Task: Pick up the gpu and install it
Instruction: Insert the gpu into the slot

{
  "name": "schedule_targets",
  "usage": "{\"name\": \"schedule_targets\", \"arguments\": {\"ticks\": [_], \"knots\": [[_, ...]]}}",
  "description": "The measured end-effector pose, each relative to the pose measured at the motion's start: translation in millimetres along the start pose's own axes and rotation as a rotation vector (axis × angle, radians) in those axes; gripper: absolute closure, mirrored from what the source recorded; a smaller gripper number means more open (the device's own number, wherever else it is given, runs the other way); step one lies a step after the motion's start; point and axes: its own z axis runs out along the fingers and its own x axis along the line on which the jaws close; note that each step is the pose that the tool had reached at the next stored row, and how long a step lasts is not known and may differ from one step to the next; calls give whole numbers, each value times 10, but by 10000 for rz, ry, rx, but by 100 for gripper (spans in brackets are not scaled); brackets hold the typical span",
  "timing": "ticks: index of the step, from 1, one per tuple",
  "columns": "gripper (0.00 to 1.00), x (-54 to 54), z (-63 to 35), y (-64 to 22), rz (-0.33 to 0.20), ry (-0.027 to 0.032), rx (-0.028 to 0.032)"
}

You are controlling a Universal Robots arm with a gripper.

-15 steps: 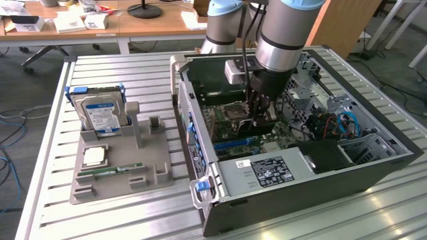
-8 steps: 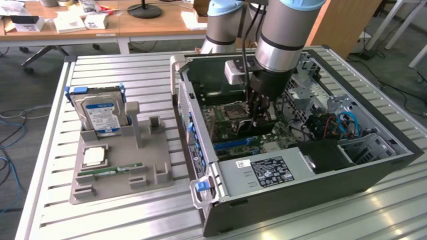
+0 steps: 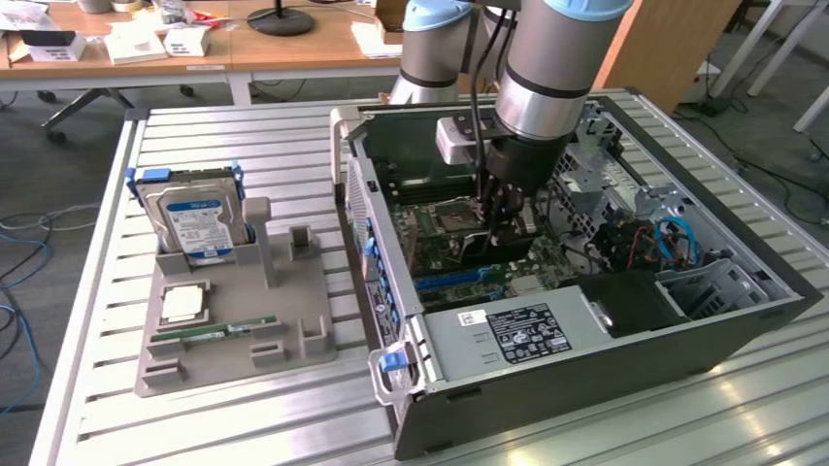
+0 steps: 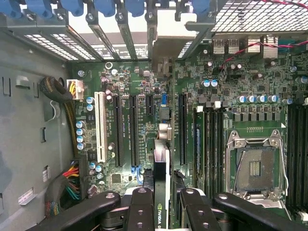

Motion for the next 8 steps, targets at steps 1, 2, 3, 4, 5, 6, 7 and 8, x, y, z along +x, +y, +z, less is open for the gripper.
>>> {"name": "schedule_targets", "arguments": {"ticks": [1, 2, 3, 4, 5, 6, 7, 8], "knots": [[74, 0, 0, 0, 0, 0, 0], [74, 0, 0, 0, -4, 0, 0], [74, 0, 0, 0, -21, 0, 0], [74, 0, 0, 0, -45, 0, 0], [74, 0, 0, 0, -68, 0, 0], [74, 0, 0, 0, -90, 0, 0], [74, 0, 0, 0, -97, 0, -1], [74, 0, 0, 0, -97, 0, -1]]}}
